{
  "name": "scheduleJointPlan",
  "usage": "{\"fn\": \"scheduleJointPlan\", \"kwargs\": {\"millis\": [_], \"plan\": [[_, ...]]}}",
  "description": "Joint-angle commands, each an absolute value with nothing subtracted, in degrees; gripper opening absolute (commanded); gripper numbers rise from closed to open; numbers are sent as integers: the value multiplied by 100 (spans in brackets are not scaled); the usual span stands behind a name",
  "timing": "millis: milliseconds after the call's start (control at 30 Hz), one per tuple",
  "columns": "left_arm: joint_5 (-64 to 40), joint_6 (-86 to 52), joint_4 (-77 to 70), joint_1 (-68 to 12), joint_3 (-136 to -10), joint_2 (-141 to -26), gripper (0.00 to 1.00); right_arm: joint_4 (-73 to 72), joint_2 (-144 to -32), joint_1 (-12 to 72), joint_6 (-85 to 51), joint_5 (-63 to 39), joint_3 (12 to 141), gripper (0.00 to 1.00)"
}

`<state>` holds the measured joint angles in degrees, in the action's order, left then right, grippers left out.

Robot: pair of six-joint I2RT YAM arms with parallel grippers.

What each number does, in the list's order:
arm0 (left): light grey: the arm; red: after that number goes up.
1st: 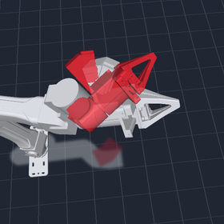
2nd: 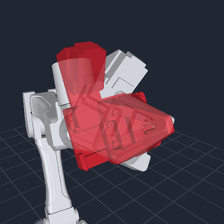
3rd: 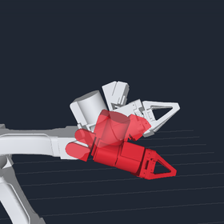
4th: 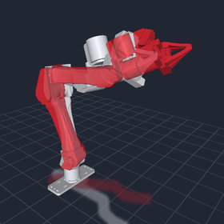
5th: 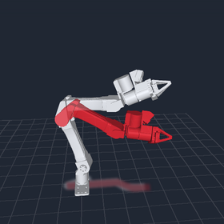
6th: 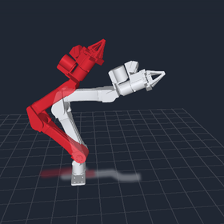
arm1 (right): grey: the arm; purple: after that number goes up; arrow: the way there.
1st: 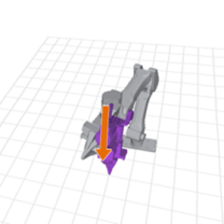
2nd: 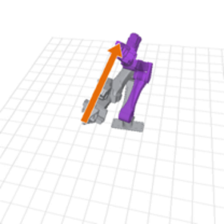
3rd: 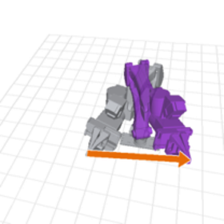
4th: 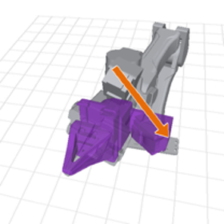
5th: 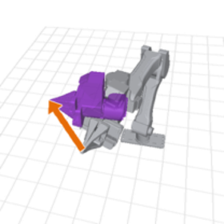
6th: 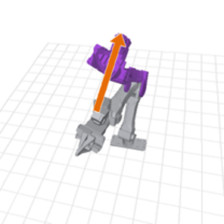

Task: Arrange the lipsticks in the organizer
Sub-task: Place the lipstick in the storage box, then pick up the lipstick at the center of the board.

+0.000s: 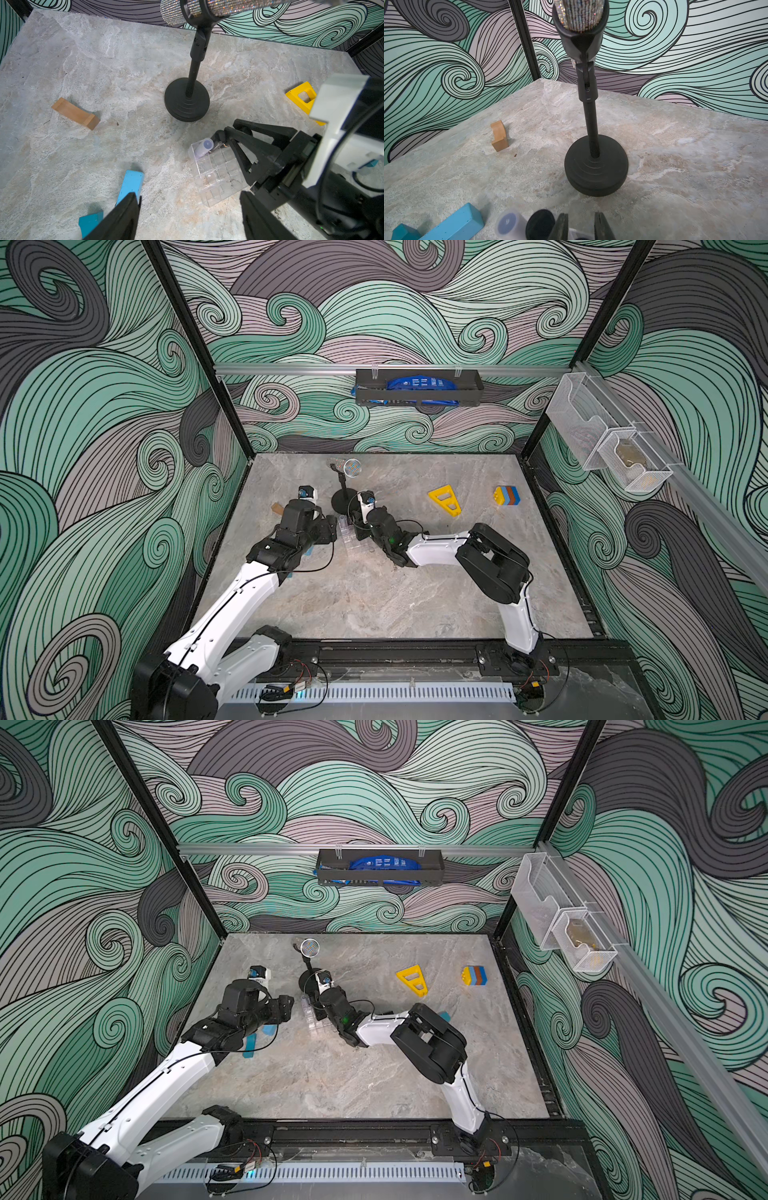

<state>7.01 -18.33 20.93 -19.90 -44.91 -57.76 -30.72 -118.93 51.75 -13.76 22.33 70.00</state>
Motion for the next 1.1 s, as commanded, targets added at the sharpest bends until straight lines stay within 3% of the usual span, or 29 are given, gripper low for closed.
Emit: {"fn": "scheduleJointPlan", "kwargs": {"millis": [0,367,567,700,1067], "plan": [[646,-1881,2025,-1942,-4448,-5739,78,-2797,-11803,5194,-1461,2345,7172,34],[207,-1599,2031,-2057,-4648,-5590,72,-2317,-10306,4964,-2262,2166,6572,40],[557,-1026,1736,-3152,-4756,-5913,72,-1714,-8854,4517,-3176,1893,5231,40],[638,-652,1183,-4000,-4820,-6586,72,-1267,-7855,3839,-3952,1038,4324,40],[-193,-196,772,-4764,-6253,-9329,71,-526,-6573,2337,-4096,-358,3425,40]]}}
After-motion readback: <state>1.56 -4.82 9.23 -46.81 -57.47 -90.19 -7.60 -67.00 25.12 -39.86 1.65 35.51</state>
